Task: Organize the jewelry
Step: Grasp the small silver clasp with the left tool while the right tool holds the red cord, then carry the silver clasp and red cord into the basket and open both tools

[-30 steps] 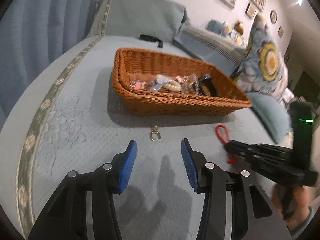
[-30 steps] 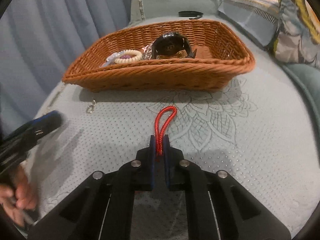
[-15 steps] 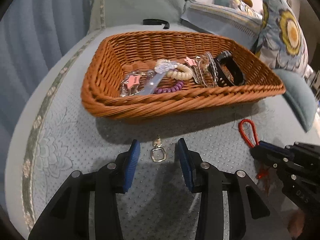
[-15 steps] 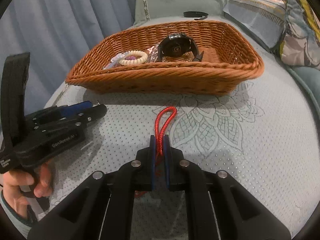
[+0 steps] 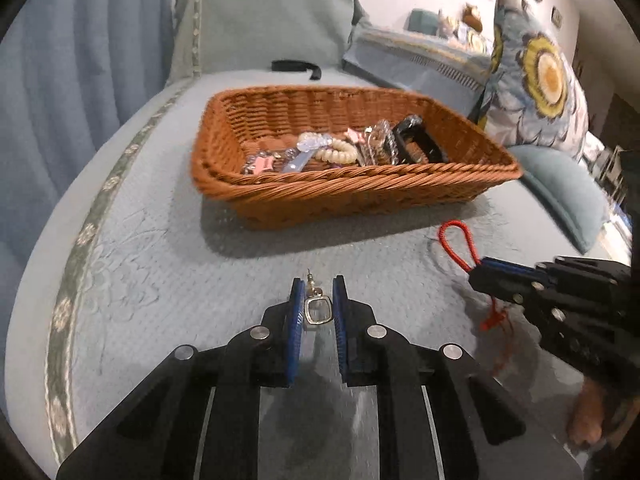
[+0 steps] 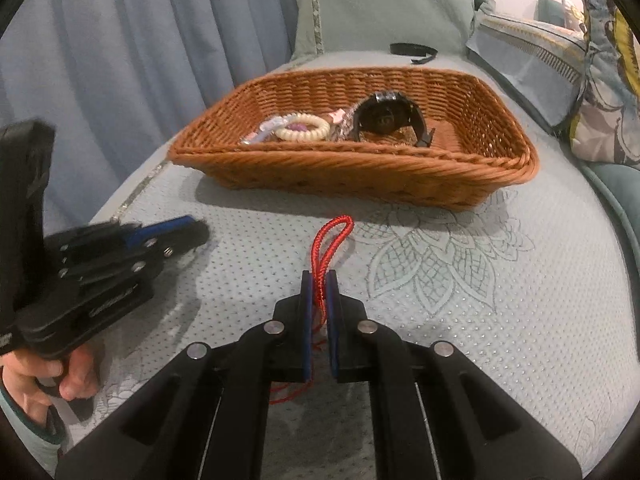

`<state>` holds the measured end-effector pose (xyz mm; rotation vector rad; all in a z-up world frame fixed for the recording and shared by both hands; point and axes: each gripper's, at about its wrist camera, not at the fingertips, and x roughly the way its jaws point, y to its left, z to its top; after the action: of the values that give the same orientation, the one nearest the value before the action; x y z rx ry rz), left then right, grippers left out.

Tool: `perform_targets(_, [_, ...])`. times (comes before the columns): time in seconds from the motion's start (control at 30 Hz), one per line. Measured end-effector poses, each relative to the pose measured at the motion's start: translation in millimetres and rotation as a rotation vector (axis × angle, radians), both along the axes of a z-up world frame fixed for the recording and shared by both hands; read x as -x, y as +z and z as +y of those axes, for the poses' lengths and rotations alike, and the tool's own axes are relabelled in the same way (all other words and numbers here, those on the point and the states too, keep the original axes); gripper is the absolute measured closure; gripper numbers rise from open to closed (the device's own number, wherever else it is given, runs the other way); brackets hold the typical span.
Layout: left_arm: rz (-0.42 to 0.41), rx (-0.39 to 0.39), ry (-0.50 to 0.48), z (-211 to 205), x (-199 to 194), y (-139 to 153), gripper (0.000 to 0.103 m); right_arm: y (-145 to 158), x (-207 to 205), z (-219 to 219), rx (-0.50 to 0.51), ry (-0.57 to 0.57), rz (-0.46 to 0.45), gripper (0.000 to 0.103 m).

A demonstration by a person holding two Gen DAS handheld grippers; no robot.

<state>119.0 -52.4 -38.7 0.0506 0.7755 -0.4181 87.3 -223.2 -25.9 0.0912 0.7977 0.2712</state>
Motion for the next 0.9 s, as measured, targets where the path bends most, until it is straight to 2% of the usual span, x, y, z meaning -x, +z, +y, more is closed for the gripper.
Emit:
perform_targets(0.2, [-0.074,0.082,-0.009,6,27,12,0.091,15,12,7,-0.024,0.035,-0.072,0.098])
perform_targets(0.5, [-0.161,0.190,-0.024,9,33,47,0.091,50,25,-4,-0.056,0.006,-0.185,0.098])
perform_targets(0.67, [-0.219,0.195,-0.036,4,20,75,0.091,76,18,-23,-0.110,-0.029,-0.226,0.098])
perform_targets(0.9, [-0.282,0.209,-0.038,-4,-22,106,0.091,110,-36,-26,-0.096,-0.034,-0.260,0.098])
